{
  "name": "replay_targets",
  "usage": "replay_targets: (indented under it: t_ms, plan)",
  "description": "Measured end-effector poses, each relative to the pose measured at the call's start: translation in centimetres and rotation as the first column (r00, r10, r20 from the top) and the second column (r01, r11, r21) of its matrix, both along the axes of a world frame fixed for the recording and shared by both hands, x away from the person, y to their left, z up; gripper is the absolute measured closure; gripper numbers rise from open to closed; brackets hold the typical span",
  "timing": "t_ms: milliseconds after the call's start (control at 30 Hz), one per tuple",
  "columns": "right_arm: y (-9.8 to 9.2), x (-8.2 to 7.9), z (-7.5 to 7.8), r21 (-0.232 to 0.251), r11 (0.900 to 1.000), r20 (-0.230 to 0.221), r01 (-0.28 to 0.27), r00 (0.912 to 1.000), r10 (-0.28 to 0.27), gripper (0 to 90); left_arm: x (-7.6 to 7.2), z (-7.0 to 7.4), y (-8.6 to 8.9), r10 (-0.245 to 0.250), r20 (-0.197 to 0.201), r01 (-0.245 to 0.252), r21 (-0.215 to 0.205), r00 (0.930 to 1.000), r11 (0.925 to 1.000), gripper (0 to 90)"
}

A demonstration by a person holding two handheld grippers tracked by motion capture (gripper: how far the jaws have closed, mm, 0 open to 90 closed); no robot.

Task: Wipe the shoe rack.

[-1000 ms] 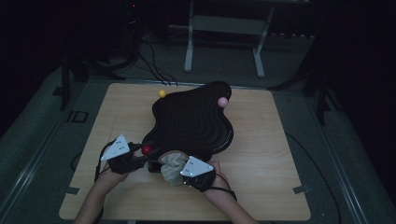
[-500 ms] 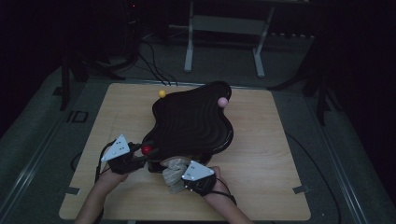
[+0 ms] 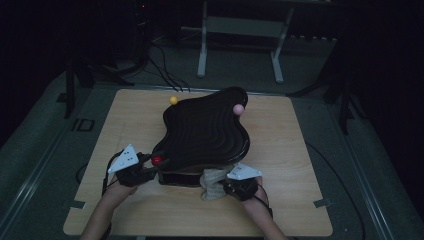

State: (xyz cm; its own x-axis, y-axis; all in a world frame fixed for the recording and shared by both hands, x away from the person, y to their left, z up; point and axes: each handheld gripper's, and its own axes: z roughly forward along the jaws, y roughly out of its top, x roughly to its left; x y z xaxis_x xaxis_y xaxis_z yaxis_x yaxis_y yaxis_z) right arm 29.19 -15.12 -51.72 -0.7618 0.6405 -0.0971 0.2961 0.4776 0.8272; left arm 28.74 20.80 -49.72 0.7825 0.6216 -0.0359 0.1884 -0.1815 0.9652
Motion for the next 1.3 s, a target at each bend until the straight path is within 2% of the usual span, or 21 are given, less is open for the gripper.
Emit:
replay_targets:
  t_ms: [100, 133, 167, 200, 233, 267, 300, 333, 367, 400, 433, 500, 533, 600, 733, 800, 867, 1000, 1100, 1200, 1300]
  plan:
    - [-0.7, 1.3, 0.9, 0.038, 0.998, 0.03, 0.043, 0.9986, -0.044, 69.8, 0.0, 0.0, 0.0, -0.003, 0.0, 0.003, -0.004, 1.0, 1.0, 59.8]
    - [-0.7, 1.3, 0.9, 0.038, 0.998, 0.03, 0.043, 0.9986, -0.044, 69.8, 0.0, 0.0, 0.0, -0.003, 0.0, 0.003, -0.004, 1.0, 1.0, 59.8]
    - [-1.1, 2.2, 1.0, 0.031, 0.998, 0.049, 0.06, 0.9969, -0.061, 69.8, 0.0, 0.0, 0.0, -0.004, 0.0, 0.004, -0.002, 1.0, 1.0, 59.8]
    - [-1.1, 2.2, 1.0, 0.031, 0.998, 0.049, 0.06, 0.9969, -0.061, 69.8, 0.0, 0.0, 0.0, -0.004, 0.0, 0.004, -0.002, 1.0, 1.0, 59.8]
    - [-1.3, 3.1, 0.7, 0.019, 0.997, 0.054, 0.08, 0.9953, -0.081, 69.7, 0.0, 0.0, 0.0, -0.005, 0.0, 0.005, -0.003, 1.0, 1.0, 59.8]
    - [-1.3, 3.1, 0.7, 0.019, 0.997, 0.054, 0.08, 0.9953, -0.081, 69.7, 0.0, 0.0, 0.0, -0.006, 0.002, 0.006, -0.003, 1.0, 1.0, 59.8]
    - [-1.3, 3.7, -0.1, 0.032, 0.993, 0.031, 0.112, 0.9931, -0.113, 69.5, 0.0, 0.0, 0.1, -0.006, 0.002, 0.006, -0.004, 1.0, 1.0, 59.8]
    - [-1.2, 4.0, -0.7, 0.039, 0.992, 0.012, 0.121, 0.9925, -0.122, 69.5, 0.0, -0.1, 0.1, -0.007, 0.002, 0.007, -0.006, 1.0, 1.0, 59.8]
    - [-1.2, 4.3, -1.4, 0.026, 0.991, -0.008, 0.128, 0.9917, -0.128, 69.3, 0.0, -0.1, 0.1, -0.007, 0.002, 0.007, -0.004, 1.0, 1.0, 59.7]
    - [-1.2, 4.3, -1.4, 0.026, 0.991, -0.008, 0.128, 0.9917, -0.128, 69.3, 0.0, -0.1, 0.1, -0.007, 0.002, 0.007, -0.004, 1.0, 1.0, 59.8]
    - [-1.2, 4.4, -2.0, 0.024, 0.991, -0.019, 0.135, 0.9907, -0.135, 69.1, 0.0, -0.1, 0.1, -0.007, 0.002, 0.007, -0.005, 1.0, 1.0, 59.8]
    - [-1.2, 4.2, -2.6, 0.06, 0.988, -0.033, 0.145, 0.9891, -0.143, 69.2, 0.0, -0.1, 0.0, -0.004, 0.003, 0.004, -0.004, 1.0, 1.0, 59.8]
    - [-0.9, 4.0, -2.7, 0.058, 0.988, -0.04, 0.142, 0.9894, -0.14, 69.3, 0.0, 0.0, 0.0, -0.002, 0.003, 0.002, -0.003, 1.0, 1.0, 59.8]
    - [-0.4, 3.6, -2.6, 0.059, 0.991, -0.047, 0.123, 0.9917, -0.12, 69.3, 0.0, 0.0, 0.0, 0.0, 0.004, 0.0, -0.001, 1.0, 1.0, 59.8]
    - [0.8, 2.4, -2.9, 0.056, 0.997, -0.051, 0.044, 0.9978, -0.041, 69.3, 0.0, -0.1, 0.0, -0.001, 0.003, 0.001, -0.004, 1.0, 1.0, 59.8]
    - [1.2, 2.0, -2.8, 0.025, 0.999, -0.023, 0.03, 0.9993, -0.029, 69.3, 0.0, -0.1, 0.0, -0.001, 0.003, 0.001, -0.004, 1.0, 1.0, 59.7]
    - [0.9, 2.5, -2.7, 0.036, 0.999, -0.04, 0.025, 0.9989, -0.023, 69.1, 0.0, -0.1, 0.0, -0.002, 0.002, 0.002, -0.006, 1.0, 1.0, 59.8]
    - [0.0, 3.7, -2.3, 0.015, 0.997, -0.02, 0.071, 0.9973, -0.071, 68.9, 0.0, -0.1, 0.1, -0.005, 0.002, 0.005, -0.008, 1.0, 1.0, 59.7]
    - [-0.8, 4.8, -2.0, 0.004, 0.992, -0.014, 0.13, 0.9915, -0.13, 68.7, 0.0, -0.1, 0.1, -0.004, 0.0, 0.004, -0.01, 1.0, 0.9999, 59.8]
    - [-1.6, 5.3, -2.2, 0.026, 0.987, -0.03, 0.16, 0.9867, -0.16, 68.5, 0.0, -0.1, 0.1, -0.005, 0.001, 0.005, -0.012, 1.0, 0.9999, 59.7]
    - [-1.6, 4.9, -2.6, 0.049, 0.983, -0.041, 0.177, 0.9837, -0.175, 68.6, 0.0, -0.1, 0.1, -0.003, 0.001, 0.003, -0.012, 1.0, 0.9999, 59.8]
